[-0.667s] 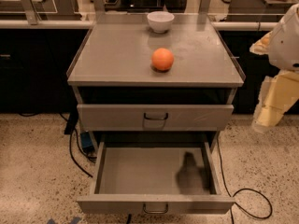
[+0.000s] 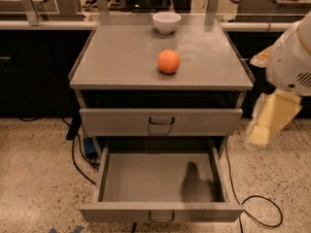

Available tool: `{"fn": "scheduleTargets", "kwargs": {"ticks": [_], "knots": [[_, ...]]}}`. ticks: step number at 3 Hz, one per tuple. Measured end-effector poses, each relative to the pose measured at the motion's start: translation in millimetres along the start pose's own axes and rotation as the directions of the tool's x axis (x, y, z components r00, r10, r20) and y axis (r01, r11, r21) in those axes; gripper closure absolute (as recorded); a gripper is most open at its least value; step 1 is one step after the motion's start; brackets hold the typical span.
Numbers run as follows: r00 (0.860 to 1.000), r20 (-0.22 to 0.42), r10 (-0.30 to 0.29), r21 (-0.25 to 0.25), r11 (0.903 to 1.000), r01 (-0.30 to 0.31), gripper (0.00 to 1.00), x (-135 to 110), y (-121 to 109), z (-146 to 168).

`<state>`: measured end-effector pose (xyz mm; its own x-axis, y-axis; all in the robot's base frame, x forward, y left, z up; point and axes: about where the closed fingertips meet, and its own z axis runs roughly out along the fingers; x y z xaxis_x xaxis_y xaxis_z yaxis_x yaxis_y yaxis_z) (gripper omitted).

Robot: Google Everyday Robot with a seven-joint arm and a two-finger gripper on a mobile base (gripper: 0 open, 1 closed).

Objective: Close middle drawer

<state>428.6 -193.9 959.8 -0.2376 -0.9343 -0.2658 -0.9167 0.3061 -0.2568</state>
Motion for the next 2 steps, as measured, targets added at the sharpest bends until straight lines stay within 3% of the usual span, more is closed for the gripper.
{"fn": "scheduleTargets", "kwargs": {"ticks": [1, 2], "knots": [[0.999, 0.03, 0.043, -0.017, 0.999, -0.042, 0.0, -8.1, 29.9, 49.5], [0.991, -0.042, 0.123, -0.058, 0.9904, -0.126, 0.19, 24.5, 57.9, 120.0]]}}
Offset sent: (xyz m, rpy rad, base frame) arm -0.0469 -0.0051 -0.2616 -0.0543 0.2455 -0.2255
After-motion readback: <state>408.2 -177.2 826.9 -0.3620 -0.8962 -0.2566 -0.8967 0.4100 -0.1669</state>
